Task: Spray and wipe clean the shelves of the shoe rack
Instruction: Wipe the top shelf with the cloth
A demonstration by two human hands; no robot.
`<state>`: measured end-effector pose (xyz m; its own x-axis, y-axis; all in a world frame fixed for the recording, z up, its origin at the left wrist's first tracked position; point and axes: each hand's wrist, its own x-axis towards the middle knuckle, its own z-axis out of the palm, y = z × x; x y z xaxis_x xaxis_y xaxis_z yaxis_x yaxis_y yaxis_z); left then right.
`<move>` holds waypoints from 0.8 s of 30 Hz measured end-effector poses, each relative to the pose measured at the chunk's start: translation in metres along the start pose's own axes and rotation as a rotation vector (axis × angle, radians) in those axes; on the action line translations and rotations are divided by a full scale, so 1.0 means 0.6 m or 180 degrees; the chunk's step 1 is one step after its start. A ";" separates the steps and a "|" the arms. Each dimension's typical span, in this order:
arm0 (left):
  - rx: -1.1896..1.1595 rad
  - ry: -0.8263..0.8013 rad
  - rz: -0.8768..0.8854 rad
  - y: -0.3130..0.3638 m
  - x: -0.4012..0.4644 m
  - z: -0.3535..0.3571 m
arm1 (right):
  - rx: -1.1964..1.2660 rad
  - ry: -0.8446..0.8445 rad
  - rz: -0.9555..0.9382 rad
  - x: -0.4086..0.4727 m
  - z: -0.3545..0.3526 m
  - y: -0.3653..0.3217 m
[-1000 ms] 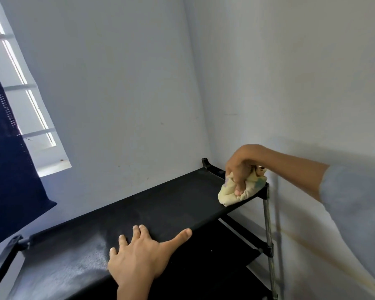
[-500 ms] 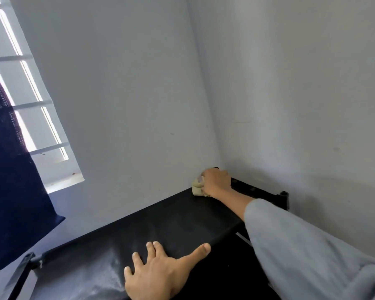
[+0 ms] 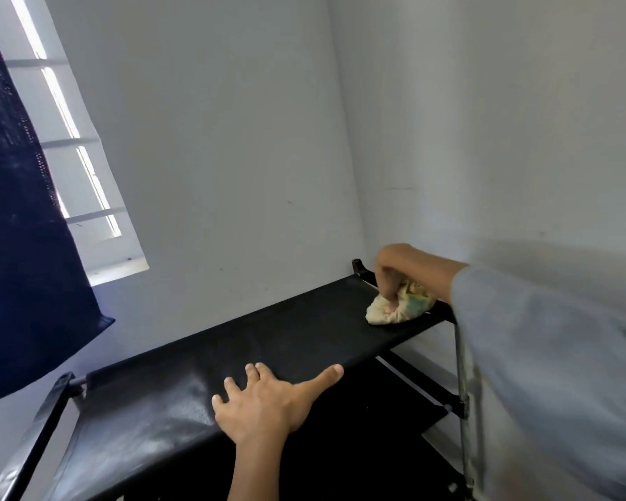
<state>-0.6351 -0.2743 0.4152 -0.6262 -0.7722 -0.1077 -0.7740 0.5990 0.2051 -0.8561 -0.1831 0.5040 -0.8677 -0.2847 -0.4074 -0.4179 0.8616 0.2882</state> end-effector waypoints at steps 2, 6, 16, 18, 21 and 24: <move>-0.0004 0.0005 0.0042 0.000 -0.003 -0.002 | -0.0055 -0.0075 0.0039 -0.032 0.007 0.019; -0.0030 0.0084 0.0084 -0.002 -0.009 -0.005 | 0.0304 0.0012 -0.0040 -0.058 0.022 0.037; -0.0043 0.0472 0.0128 -0.003 -0.004 0.004 | 0.1185 0.0964 -0.0256 -0.093 0.066 -0.047; -0.0122 0.0598 0.0161 -0.003 -0.002 0.006 | 0.1452 0.1184 -0.0616 -0.109 0.071 -0.107; -0.0198 0.0988 0.0198 -0.011 -0.002 0.011 | 0.1698 0.1285 -0.1289 -0.138 0.079 -0.205; -0.0351 0.1165 0.0137 -0.015 0.000 0.014 | 0.1667 0.1269 -0.1487 -0.141 0.077 -0.235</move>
<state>-0.6288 -0.2778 0.4054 -0.5675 -0.7834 0.2536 -0.7206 0.6215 0.3074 -0.7111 -0.2614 0.4579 -0.7065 -0.7075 -0.0170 -0.6667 0.6735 -0.3193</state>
